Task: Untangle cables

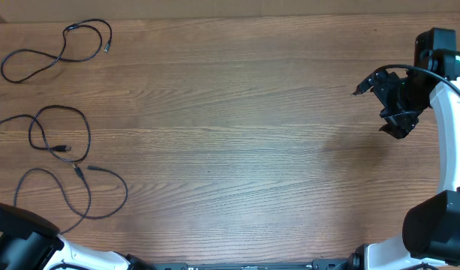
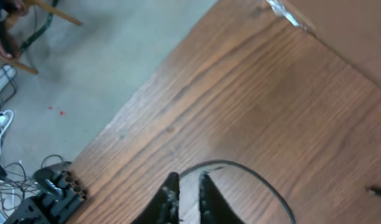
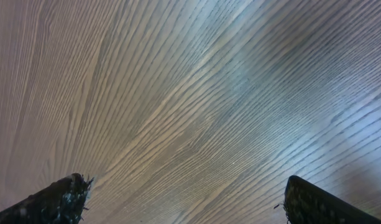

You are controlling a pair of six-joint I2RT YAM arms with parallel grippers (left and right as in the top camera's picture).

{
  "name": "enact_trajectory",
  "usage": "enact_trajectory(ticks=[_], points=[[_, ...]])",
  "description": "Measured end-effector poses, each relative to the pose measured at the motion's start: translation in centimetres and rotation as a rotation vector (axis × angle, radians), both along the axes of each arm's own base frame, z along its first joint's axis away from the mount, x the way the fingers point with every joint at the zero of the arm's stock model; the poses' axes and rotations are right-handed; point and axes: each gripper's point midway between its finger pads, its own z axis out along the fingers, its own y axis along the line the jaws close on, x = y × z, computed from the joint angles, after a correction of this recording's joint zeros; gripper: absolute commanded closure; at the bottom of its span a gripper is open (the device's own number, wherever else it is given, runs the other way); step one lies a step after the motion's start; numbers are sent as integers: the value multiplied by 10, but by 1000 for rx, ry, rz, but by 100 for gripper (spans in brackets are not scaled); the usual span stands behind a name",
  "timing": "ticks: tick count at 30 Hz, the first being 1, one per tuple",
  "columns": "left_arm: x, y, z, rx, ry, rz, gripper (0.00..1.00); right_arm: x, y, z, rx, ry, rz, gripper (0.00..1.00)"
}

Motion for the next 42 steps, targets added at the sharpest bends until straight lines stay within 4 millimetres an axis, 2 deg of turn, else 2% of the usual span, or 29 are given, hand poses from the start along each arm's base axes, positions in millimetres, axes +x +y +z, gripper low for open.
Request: enact_trajectory(ticks=[2, 3, 4, 6, 12, 16, 18, 20, 22, 26, 31, 36, 38, 42], points=[[7, 1, -3, -23, -27, -43, 85, 0, 0, 0, 0, 0, 0, 0], [13, 1, -5, -41, -51, -79, 79, 0, 0, 0, 0, 0, 0, 0], [19, 2, -7, -55, -75, -115, 67, 0, 0, 0, 0, 0, 0, 0], [34, 3, -12, -91, -133, -208, 66, 0, 0, 0, 0, -1, 0, 0], [76, -7, -18, -187, -200, -536, 24, 0, 0, 0, 0, 0, 0, 0], [87, -22, -30, -251, -169, -655, 8, 0, 0, 0, 0, 0, 0, 0], [90, -29, -41, -284, -153, -688, 6, 0, 0, 0, 0, 0, 0, 0], [89, -34, -53, -310, -142, -701, 16, 0, 0, 0, 0, -1, 0, 0], [85, -39, -69, -342, -131, -707, 20, 0, 0, 0, 0, 0, 0, 0], [80, -47, -100, -394, -118, -746, 17, 0, 0, 0, 0, 0, 0, 0], [94, -58, -131, -430, -199, -864, 16, 0, 0, 0, 0, 0, 0, 0], [112, -77, -157, -473, -309, -1033, 2, 0, 0, 0, 0, -1, 0, 0], [115, -85, -165, -484, -329, -1068, 2, 0, 0, 0, 0, -1, 0, 0], [116, -100, -182, -509, -349, -1113, 9, 0, 0, 0, 0, 0, 0, 0]])
